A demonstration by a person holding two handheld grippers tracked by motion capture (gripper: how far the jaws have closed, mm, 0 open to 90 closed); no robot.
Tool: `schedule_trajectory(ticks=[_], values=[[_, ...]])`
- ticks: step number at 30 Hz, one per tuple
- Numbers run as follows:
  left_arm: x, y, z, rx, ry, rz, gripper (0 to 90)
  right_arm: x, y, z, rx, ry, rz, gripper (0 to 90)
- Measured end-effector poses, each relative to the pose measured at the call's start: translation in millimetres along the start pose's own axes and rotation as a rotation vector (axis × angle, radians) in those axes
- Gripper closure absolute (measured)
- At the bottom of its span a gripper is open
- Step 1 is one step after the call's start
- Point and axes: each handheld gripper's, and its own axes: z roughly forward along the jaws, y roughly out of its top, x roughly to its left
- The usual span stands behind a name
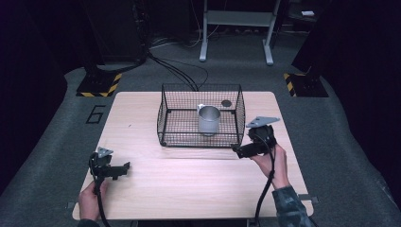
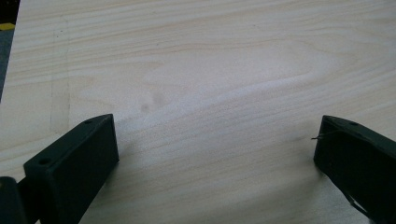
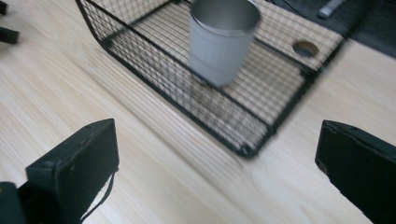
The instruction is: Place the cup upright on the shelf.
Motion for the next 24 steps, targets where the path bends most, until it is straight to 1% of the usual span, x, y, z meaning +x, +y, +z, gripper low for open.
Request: schedule_trajectory(ticks=[1,2,3,4,5,6,7,9,10,11,12,13,14,15,16,17,18,19,21,22,23,24], values=[[0.9,0.2,-0.2,0.002,0.002,0.012,0.0,-1.8,-5.7,-2.2,0.006,-0.011,0.012,0.0],[0.8,0.2,-0.2,0.002,0.001,0.011,0.0,-5.5,-14.1,-5.2,0.006,-0.024,0.013,0.0],[0.8,0.2,-0.2,0.002,0.001,0.011,0.0,-8.6,-24.8,-8.3,0.004,-0.039,0.042,0.0],[0.8,0.2,-0.2,0.002,0.001,0.011,0.0,-8.6,-24.8,-8.3,0.004,-0.039,0.042,0.0],[0.8,0.2,-0.2,0.002,0.001,0.011,0.0,-16.2,-43.4,-10.4,0.016,-0.048,0.066,0.0],[0.8,0.2,-0.2,0.002,0.001,0.011,0.0,-16.2,-43.4,-10.4,0.016,-0.048,0.066,0.0],[0.8,0.2,-0.2,0.002,0.001,0.012,0.0,-24.5,-67.4,-10.4,0.025,-0.069,0.108,0.0],[0.8,0.2,-0.2,0.002,0.002,0.011,0.0,-29.4,-84.0,-8.3,0.031,-0.078,0.144,0.0],[0.8,0.2,-0.2,0.002,0.001,0.011,0.0,-32.5,-97.7,-4.9,0.042,-0.094,0.162,0.0],[0.9,0.2,0.0,0.000,0.002,0.012,0.0,-34.6,-105.9,-2.6,0.050,-0.102,0.173,0.0],[0.9,0.3,-0.1,0.001,0.001,0.012,0.0,-37.0,-120.1,1.2,0.043,-0.092,0.210,0.0],[0.9,0.2,0.0,0.000,0.002,0.013,0.0,-38.7,-128.1,4.3,0.049,-0.096,0.214,0.0],[0.9,0.2,0.0,0.000,0.002,0.013,0.0,-39.4,-140.5,8.9,0.061,-0.109,0.221,0.0],[0.9,0.2,0.0,0.000,0.002,0.013,0.0,-39.4,-140.5,8.9,0.061,-0.109,0.221,0.0],[0.9,0.2,0.0,0.000,0.002,0.013,0.0,-39.6,-149.7,12.9,0.066,-0.125,0.237,0.0],[0.9,0.2,-0.1,0.000,0.002,0.013,0.0,-40.9,-159.8,17.0,0.085,-0.129,0.243,0.0],[0.9,0.2,0.0,-0.001,0.002,0.012,0.0,-40.9,-167.2,19.9,0.079,-0.141,0.246,0.0],[0.3,0.1,0.4,-0.007,0.003,0.004,0.0,-42.3,-176.2,22.7,0.100,-0.146,0.238,0.0],[0.4,0.1,0.3,-0.006,0.003,0.006,0.0,-43.0,-179.5,23.3,0.090,-0.143,0.232,0.0],[0.3,0.1,0.4,-0.006,0.003,0.005,0.0,-42.8,-183.6,24.7,0.081,-0.155,0.240,0.0],[0.4,0.0,0.3,-0.006,0.003,0.007,0.0,-43.0,-186.3,25.8,0.081,-0.149,0.247,0.0],[0.4,0.0,0.2,-0.006,0.002,0.006,0.0,-42.4,-188.1,25.6,0.079,-0.164,0.228,0.0]])
